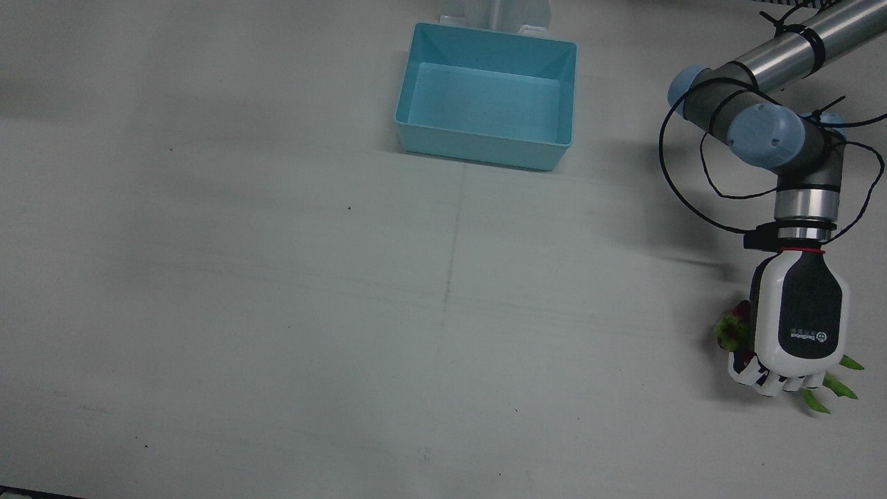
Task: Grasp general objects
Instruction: 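Close the left hand's fingers around the pink dragon fruit, then lift the dragon fruit with the left hand and carry it toward the blue tray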
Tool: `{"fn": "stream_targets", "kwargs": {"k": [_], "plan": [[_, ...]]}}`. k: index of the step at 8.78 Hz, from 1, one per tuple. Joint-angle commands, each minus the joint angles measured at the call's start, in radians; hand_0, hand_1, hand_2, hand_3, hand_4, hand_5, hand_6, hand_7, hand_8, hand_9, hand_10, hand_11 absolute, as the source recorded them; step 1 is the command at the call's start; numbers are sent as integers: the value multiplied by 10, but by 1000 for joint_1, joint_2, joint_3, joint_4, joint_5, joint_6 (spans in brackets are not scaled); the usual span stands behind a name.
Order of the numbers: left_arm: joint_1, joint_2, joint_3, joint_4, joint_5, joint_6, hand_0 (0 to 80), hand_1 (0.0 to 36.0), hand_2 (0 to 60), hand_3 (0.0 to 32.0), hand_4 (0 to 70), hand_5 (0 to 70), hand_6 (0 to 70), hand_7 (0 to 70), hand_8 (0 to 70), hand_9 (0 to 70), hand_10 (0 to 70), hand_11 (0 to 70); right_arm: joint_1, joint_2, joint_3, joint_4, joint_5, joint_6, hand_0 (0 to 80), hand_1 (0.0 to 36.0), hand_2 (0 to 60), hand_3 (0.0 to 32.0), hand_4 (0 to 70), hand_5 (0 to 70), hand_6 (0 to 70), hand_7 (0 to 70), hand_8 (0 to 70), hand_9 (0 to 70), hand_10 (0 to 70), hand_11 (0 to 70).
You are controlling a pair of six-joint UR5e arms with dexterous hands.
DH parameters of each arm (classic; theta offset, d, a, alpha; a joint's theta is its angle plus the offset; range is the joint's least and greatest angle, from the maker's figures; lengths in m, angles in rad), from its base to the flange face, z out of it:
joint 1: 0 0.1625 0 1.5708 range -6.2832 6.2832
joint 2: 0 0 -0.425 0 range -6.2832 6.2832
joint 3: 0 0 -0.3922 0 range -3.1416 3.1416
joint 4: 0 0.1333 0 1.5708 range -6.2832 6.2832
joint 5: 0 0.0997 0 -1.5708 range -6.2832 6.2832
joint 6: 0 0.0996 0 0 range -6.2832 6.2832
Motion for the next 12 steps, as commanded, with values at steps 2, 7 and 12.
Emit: {"fn": "stream_targets", "kwargs": {"k": [2, 7, 12], "plan": [[-203, -19, -185, -155, 318, -14, 800, 350, 401, 0, 533, 700, 700, 700, 700, 700, 674, 700, 0, 0, 0, -1, 0, -2, 0, 0, 0, 0, 0, 0, 0, 0, 0, 0, 0, 0], [-414, -55, -233, -711, 971, -621, 800, 225, 329, 0, 700, 700, 700, 700, 700, 700, 700, 700, 2, 0, 2, -1, 0, -2, 0, 0, 0, 0, 0, 0, 0, 0, 0, 0, 0, 0], [57, -65, -427, -579, 977, -596, 800, 360, 600, 0, 700, 700, 700, 700, 700, 700, 700, 700, 0, 0, 2, 1, 0, -2, 0, 0, 0, 0, 0, 0, 0, 0, 0, 0, 0, 0]]}}
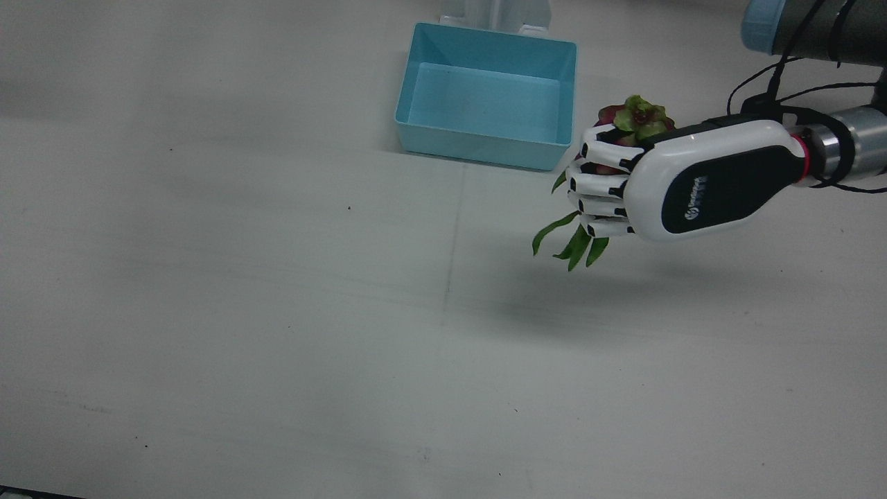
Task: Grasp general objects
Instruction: 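Lift the dragon fruit with the left hand and carry it toward the blue tray, then lower the dragon fruit into the blue tray and open the left hand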
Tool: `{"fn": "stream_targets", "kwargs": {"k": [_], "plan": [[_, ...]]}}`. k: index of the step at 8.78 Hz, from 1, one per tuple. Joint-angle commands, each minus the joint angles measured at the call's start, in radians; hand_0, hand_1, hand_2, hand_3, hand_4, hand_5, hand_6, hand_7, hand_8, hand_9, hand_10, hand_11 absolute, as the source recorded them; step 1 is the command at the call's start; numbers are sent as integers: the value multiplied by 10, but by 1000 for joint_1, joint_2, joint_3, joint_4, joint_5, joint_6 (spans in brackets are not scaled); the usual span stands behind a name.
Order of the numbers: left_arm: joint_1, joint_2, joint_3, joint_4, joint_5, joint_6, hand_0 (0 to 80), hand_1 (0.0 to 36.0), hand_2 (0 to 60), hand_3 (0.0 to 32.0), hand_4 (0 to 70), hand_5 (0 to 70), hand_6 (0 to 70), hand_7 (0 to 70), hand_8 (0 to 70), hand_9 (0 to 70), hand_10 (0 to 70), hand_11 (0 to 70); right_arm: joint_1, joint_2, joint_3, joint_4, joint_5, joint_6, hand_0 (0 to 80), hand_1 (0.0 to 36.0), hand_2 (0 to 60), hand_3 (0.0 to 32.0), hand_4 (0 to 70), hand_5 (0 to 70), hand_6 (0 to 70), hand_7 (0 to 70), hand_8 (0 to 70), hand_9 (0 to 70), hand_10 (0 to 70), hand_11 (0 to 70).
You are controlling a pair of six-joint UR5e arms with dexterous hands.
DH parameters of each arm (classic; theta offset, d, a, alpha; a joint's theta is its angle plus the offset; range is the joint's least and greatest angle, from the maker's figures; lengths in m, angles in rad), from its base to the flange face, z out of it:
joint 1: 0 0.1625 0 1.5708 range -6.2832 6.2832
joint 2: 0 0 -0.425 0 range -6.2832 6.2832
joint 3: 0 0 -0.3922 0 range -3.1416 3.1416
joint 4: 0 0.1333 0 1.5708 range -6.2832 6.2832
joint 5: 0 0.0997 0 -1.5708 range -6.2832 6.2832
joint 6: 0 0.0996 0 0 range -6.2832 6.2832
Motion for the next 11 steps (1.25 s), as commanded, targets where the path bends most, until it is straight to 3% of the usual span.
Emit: {"fn": "stream_targets", "kwargs": {"k": [1, 3, 7, 8, 9, 10, 11], "plan": [[151, -3, -77, 56, -10, 14, 800, 360, 600, 0, 700, 700, 700, 700, 700, 700, 700, 700, -2, 0, 0, 2, 0, 0, 0, 0, 0, 0, 0, 0, 0, 0, 0, 0, 0, 0], [270, -3, -129, 80, -14, 11, 800, 360, 600, 0, 700, 700, 700, 700, 700, 700, 700, 700, 0, 0, 0, 2, 0, 0, 0, 0, 0, 0, 0, 0, 0, 0, 0, 0, 0, 0], [295, -3, -132, 98, -19, 11, 800, 360, 600, 0, 700, 700, 700, 700, 700, 700, 700, 700, 0, 0, -2, 2, 0, 2, 0, 0, 0, 0, 0, 0, 0, 0, 0, 0, 0, 0], [293, 3, -134, 103, -19, 18, 800, 304, 176, 0, 549, 700, 433, 700, 330, 487, 346, 514, 0, -2, 0, 2, 0, 2, 0, 0, 0, 0, 0, 0, 0, 0, 0, 0, 0, 0], [293, 4, -135, 102, -19, 21, 664, 169, 0, 0, 308, 700, 199, 385, 155, 233, 159, 248, 0, 0, -2, 2, 0, 2, 0, 0, 0, 0, 0, 0, 0, 0, 0, 0, 0, 0], [293, 4, -135, 102, -20, 23, 639, 165, 0, 66, 115, 700, 85, 155, 44, 86, 98, 165, 0, 0, -2, 2, 0, 2, 0, 0, 0, 0, 0, 0, 0, 0, 0, 0, 0, 0], [293, 4, -137, 102, -20, 20, 671, 184, 0, 126, 101, 642, 61, 97, 27, 57, 71, 129, 0, 0, -2, 2, 0, 0, 0, 0, 0, 0, 0, 0, 0, 0, 0, 0, 0, 0]]}}
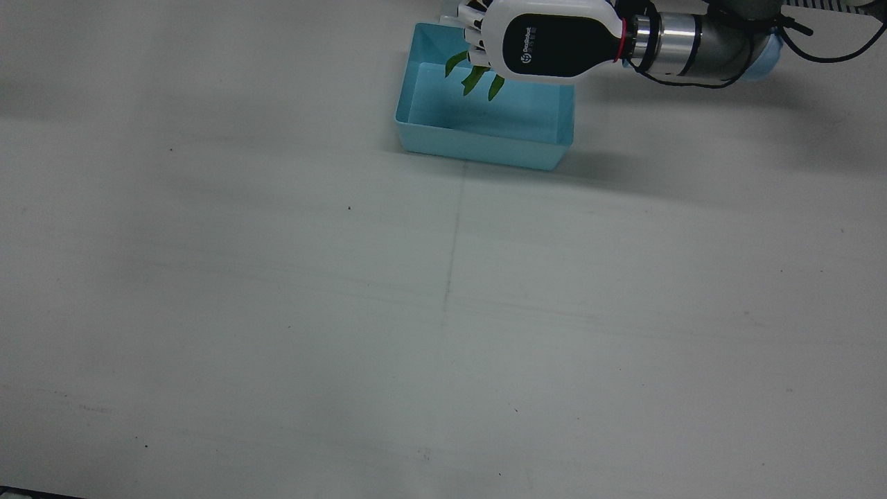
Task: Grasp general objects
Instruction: 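Lower the dragon fruit into the blue tray and open the left hand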
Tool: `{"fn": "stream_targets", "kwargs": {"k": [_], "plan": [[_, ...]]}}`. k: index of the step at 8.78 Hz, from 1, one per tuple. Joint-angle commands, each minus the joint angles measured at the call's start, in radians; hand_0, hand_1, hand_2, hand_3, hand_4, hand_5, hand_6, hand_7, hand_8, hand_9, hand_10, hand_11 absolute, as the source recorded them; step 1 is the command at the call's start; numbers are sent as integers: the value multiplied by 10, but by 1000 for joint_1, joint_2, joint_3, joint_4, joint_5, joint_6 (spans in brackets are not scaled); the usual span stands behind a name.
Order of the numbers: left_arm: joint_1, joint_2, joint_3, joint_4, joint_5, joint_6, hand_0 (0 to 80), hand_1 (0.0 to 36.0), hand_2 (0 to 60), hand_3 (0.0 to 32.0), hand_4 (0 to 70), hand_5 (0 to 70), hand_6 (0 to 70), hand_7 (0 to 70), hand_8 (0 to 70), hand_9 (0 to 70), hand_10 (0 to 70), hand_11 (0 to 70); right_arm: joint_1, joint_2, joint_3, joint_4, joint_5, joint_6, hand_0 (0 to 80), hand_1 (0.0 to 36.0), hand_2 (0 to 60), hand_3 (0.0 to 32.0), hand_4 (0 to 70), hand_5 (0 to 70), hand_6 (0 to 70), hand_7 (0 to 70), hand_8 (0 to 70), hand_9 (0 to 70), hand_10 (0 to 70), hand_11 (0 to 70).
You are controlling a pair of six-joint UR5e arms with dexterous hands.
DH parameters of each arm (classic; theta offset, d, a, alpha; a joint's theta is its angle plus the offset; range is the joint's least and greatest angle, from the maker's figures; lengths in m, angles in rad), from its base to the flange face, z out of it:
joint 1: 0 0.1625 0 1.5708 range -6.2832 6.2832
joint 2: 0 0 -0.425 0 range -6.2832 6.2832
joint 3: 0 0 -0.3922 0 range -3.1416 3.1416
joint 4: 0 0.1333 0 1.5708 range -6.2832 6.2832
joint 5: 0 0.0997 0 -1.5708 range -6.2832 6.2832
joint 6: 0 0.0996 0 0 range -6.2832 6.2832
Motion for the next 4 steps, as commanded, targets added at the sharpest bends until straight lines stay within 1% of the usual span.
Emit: {"fn": "stream_targets", "kwargs": {"k": [1, 2, 3, 4], "plan": [[0, 1, -6, 3, -1, 0, 685, 199, 0, 166, 25, 496, 21, 70, 14, 37, 55, 109, 0, 0, 0, 0, 0, 0, 0, 0, 0, 0, 0, 0, 0, 0, 0, 0, 0, 0], [2, 1, -6, 3, 1, 0, 736, 221, 0, 146, 0, 451, 12, 73, 13, 36, 45, 97, -1, 0, 0, 0, 0, 0, 0, 0, 0, 0, 0, 0, 0, 0, 0, 0, 0, 0], [2, 1, -6, 3, -1, 0, 764, 227, 0, 142, 5, 477, 14, 74, 13, 36, 42, 93, -1, 0, -2, 0, 0, 0, 0, 0, 0, 0, 0, 0, 0, 0, 0, 0, 0, 0], [-6, 1, -4, 5, 1, -6, 777, 230, 0, 148, 6, 484, 14, 75, 12, 34, 40, 90, -1, 0, -2, 0, 0, 0, 0, 0, 0, 0, 0, 0, 0, 0, 0, 0, 0, 0]]}}
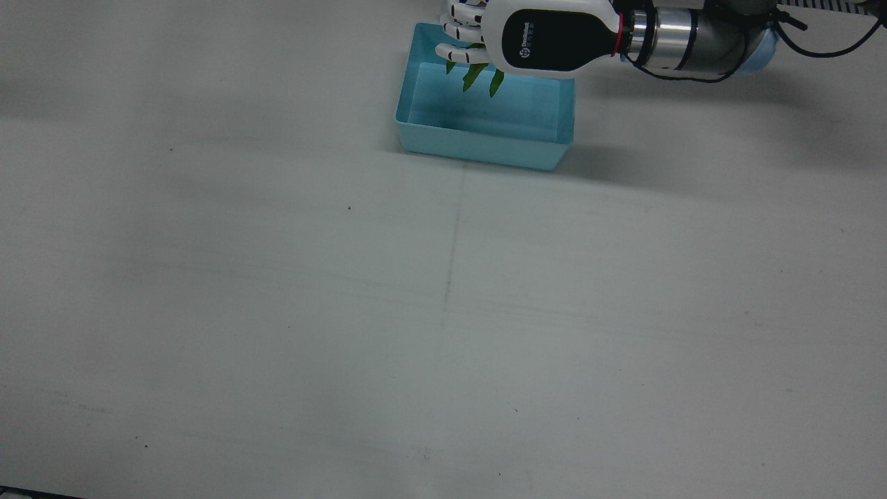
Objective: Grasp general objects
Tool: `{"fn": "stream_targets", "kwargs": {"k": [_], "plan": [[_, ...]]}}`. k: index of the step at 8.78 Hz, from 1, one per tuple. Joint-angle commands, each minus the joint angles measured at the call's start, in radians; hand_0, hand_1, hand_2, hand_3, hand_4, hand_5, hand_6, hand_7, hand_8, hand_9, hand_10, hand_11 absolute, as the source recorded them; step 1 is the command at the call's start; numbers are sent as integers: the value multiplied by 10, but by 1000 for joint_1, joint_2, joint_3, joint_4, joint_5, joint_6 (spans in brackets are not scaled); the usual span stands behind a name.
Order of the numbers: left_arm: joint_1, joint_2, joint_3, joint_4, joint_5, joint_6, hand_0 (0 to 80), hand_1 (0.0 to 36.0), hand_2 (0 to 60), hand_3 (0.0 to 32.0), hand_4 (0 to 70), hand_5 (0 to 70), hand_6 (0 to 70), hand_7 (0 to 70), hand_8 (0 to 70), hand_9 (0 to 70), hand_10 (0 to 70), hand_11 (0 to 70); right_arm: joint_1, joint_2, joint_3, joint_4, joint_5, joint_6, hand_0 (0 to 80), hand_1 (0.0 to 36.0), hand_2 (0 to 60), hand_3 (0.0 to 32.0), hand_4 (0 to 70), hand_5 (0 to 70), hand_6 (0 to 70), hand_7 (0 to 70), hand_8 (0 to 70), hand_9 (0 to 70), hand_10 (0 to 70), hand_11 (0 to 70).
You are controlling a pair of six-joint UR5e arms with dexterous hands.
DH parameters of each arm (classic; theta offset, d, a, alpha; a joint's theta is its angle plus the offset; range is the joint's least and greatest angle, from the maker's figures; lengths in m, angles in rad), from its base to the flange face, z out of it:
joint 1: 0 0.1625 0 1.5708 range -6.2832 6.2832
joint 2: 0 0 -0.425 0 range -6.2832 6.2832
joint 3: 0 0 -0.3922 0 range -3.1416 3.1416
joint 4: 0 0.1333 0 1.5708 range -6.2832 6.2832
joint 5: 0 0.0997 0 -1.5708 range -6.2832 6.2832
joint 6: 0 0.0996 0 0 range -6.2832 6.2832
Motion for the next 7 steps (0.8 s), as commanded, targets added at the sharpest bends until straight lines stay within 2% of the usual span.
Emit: {"fn": "stream_targets", "kwargs": {"k": [1, 2, 3, 4, 5, 6, 7], "plan": [[-24, 3, 4, 14, 3, -14, 800, 236, 0, 176, 20, 531, 14, 75, 7, 27, 45, 98, -1, 0, -1, 0, 0, 0, 0, 0, 0, 0, 0, 0, 0, 0, 0, 0, 0, 0], [-60, 11, 13, 20, 4, -25, 800, 239, 0, 200, 18, 547, 9, 73, 3, 21, 48, 103, -1, 0, 1, 0, 0, 0, 0, 0, 0, 0, 0, 0, 0, 0, 0, 0, 0, 0], [-172, 24, 28, 4, 10, -43, 800, 244, 0, 196, 0, 568, 2, 71, 2, 19, 56, 115, -1, 0, 1, 0, 0, 0, 0, 0, 0, 0, 0, 0, 0, 0, 0, 0, 0, 0], [-308, 34, 72, -35, 13, -57, 800, 250, 0, 320, 0, 556, 0, 61, 0, 11, 55, 113, 1, 0, 1, 0, 0, 0, 0, 0, 0, 0, 0, 0, 0, 0, 0, 0, 0, 0], [-441, 32, 118, -32, 15, -60, 800, 251, 0, 320, 0, 602, 0, 65, 0, 12, 60, 121, -1, 0, 1, 0, 0, -1, 0, 0, 0, 0, 0, 0, 0, 0, 0, 0, 0, 0], [-519, 11, 199, -32, 12, -64, 747, 200, 0, 298, 4, 700, 16, 123, 56, 27, 59, 113, -1, 0, 1, 0, 0, -1, 0, 0, 0, 0, 0, 0, 0, 0, 0, 0, 0, 0], [-580, -61, 299, -40, 4, -71, 635, 126, 0, 98, 145, 700, 89, 207, 142, 56, 74, 123, -1, 0, 1, -2, 0, -1, 0, 0, 0, 0, 0, 0, 0, 0, 0, 0, 0, 0]]}}
